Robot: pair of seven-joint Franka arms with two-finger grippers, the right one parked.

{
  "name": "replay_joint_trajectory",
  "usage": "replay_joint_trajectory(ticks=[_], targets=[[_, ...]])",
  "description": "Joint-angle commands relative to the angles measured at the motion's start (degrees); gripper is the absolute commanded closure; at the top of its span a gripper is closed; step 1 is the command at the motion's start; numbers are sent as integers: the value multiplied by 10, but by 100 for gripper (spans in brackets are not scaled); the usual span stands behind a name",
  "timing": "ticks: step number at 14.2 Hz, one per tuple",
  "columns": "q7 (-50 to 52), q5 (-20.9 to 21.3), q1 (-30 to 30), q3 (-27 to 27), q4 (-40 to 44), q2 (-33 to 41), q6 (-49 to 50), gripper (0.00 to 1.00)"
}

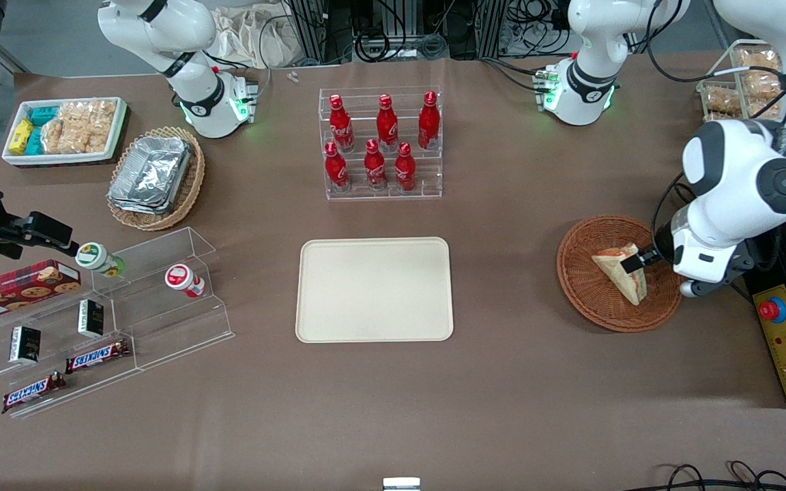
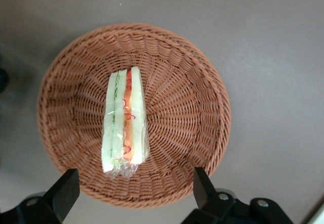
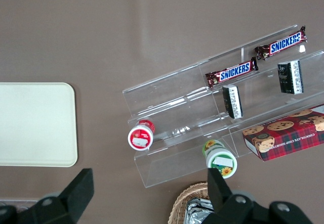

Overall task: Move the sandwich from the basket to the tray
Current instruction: 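Lower the open left gripper onto the wrapped sandwich in the wicker basket, then close the left gripper on the sandwich and lift it from the basket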

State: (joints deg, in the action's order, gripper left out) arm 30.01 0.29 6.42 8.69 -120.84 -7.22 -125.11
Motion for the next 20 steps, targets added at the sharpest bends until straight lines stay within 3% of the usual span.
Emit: replay_joint_trajectory(ticks=[1, 11, 12, 15, 16, 17, 20], targets=[[16, -6, 5, 1, -26, -7, -35, 0], [33, -2, 17, -6, -45, -87, -117, 2], [38, -4, 17, -6, -44, -90, -117, 14], [96, -2, 15, -6, -41, -98, -130, 65], [101, -2, 15, -6, -41, -97, -130, 90], [102, -2, 15, -6, -40, -96, -130, 100], [132, -2, 15, -4, -18, -76, -113, 100]])
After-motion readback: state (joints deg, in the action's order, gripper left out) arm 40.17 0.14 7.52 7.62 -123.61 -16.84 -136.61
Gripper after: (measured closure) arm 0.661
